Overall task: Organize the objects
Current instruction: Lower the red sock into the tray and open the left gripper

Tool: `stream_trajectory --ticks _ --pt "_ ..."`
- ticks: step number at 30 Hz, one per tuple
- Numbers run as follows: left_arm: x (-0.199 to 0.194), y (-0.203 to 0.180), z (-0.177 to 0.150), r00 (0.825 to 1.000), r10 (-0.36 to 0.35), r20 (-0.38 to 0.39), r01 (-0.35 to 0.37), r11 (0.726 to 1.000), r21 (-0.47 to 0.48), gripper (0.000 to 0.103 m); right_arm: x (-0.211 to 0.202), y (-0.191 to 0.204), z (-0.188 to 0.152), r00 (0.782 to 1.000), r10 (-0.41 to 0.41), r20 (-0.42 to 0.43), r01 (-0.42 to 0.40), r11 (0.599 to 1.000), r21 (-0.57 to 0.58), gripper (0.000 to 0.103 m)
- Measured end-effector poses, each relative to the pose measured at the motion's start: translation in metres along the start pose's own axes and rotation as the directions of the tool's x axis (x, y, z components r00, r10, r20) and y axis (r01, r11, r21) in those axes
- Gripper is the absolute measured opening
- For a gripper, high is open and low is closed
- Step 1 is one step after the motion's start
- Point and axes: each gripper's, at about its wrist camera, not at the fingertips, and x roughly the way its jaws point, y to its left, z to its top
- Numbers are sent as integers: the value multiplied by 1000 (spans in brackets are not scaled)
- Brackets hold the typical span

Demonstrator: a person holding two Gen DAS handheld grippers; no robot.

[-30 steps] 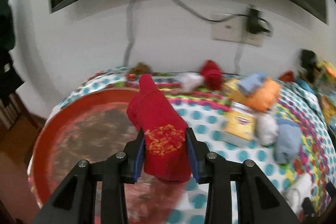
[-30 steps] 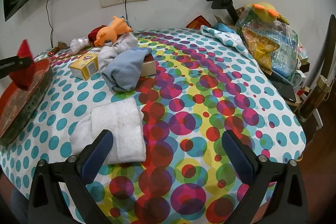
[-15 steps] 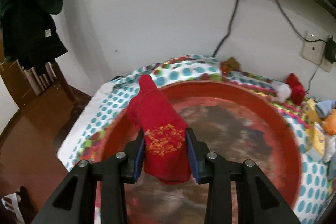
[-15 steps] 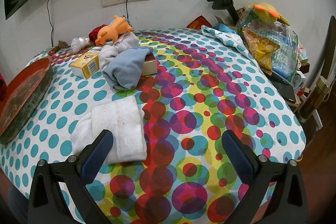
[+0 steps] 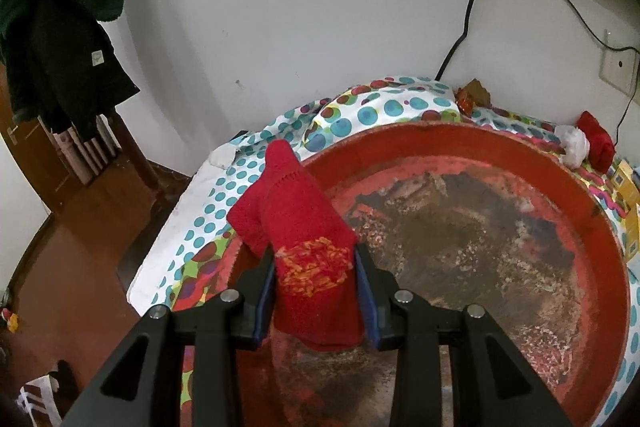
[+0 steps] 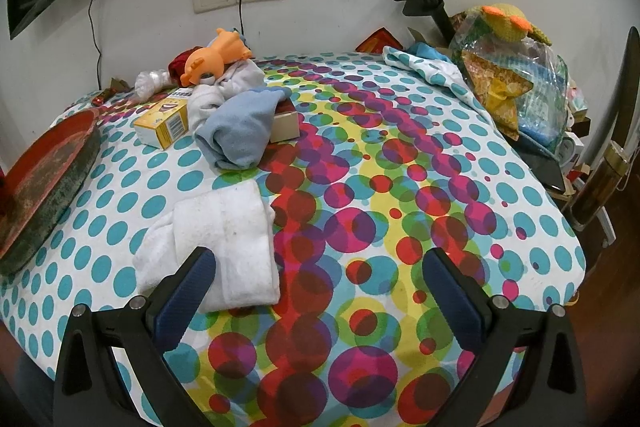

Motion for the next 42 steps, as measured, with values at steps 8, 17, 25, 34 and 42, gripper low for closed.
stream_trajectory --ticks 8,17,25,34,42 --pt "11 2 1 999 41 -30 -42 999 -21 36 0 0 0 1000 0 0 0 1000 1 103" --pt "13 3 0 998 21 -54 -23 999 -31 40 0 0 0 1000 -1 -1 1 1000 -1 103" --pt "-8 4 0 999 21 34 -21 1000 -6 74 -2 1 -3 1000 -3 7 3 1000 -9 103" --pt "-124 23 -34 947 -129 292 129 991 22 81 2 -1 -6 997 80 -15 -80 997 10 103" --pt "-180 13 -113 898 -290 330 274 957 94 81 1 29 -11 993 119 -25 -121 990 -77 103"
